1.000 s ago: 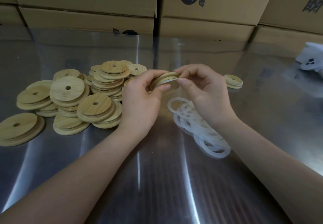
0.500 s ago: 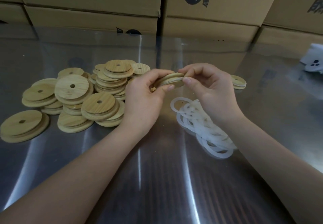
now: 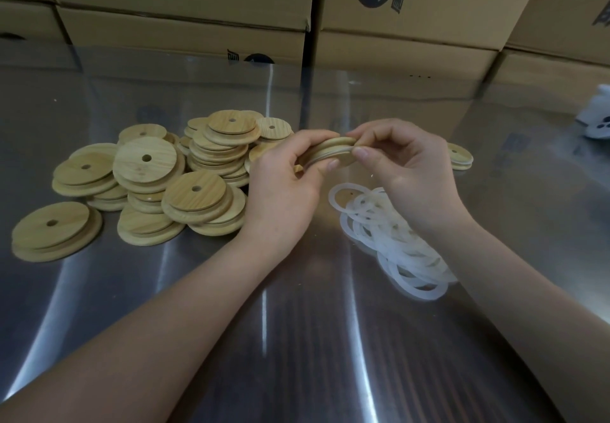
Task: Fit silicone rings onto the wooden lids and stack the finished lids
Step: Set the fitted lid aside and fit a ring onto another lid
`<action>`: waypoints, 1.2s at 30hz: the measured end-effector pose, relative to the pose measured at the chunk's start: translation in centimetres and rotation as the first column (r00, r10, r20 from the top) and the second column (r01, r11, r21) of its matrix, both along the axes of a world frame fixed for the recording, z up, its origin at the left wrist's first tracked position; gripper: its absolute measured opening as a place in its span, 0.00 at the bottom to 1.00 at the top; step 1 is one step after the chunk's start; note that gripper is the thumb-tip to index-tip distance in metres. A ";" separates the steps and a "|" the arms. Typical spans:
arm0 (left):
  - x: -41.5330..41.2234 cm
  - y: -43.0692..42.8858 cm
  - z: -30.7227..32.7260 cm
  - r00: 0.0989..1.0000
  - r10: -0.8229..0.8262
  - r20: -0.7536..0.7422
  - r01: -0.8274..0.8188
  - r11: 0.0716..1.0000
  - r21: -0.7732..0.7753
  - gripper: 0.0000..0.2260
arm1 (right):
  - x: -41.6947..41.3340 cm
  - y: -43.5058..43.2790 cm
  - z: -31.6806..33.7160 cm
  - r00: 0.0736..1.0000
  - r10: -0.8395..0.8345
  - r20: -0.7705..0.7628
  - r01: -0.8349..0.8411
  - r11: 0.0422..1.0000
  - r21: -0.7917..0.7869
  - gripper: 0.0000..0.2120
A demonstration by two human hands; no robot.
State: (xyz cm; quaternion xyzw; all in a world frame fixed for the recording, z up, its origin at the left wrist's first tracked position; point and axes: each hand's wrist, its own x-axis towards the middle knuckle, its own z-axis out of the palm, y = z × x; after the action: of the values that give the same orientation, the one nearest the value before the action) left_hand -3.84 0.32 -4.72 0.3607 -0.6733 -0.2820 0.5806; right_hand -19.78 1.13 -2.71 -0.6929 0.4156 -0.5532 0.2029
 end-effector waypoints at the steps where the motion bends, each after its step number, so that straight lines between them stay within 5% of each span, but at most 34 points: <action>1: 0.0 0.0 0.0 1.000 -0.001 0.003 0.001 1.000 -0.001 0.14 | 0.0 0.0 0.0 1.000 -0.001 -0.005 0.001 1.000 0.002 0.10; 16: 0.1 0.2 0.1 0.996 -0.033 -0.082 0.037 0.998 0.055 0.05 | -0.4 -0.1 0.1 0.998 0.065 -0.017 -0.063 0.996 0.065 0.05; 25: 0.1 0.2 0.3 0.988 -0.032 -0.152 0.047 0.994 0.094 0.04 | -0.7 -0.5 0.2 0.974 0.144 0.175 -0.181 0.959 0.216 0.06; 36: 0.0 0.3 0.9 0.996 0.011 -0.093 -0.003 0.997 0.081 0.05 | -0.3 -0.3 0.2 0.985 0.070 0.156 -0.099 0.978 0.184 0.09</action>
State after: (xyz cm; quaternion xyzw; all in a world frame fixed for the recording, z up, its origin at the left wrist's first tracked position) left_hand -3.83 0.60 -3.79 0.3727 -0.6322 -0.3235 0.5973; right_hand -20.07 0.79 -2.53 -0.6442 0.4205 -0.5516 0.3222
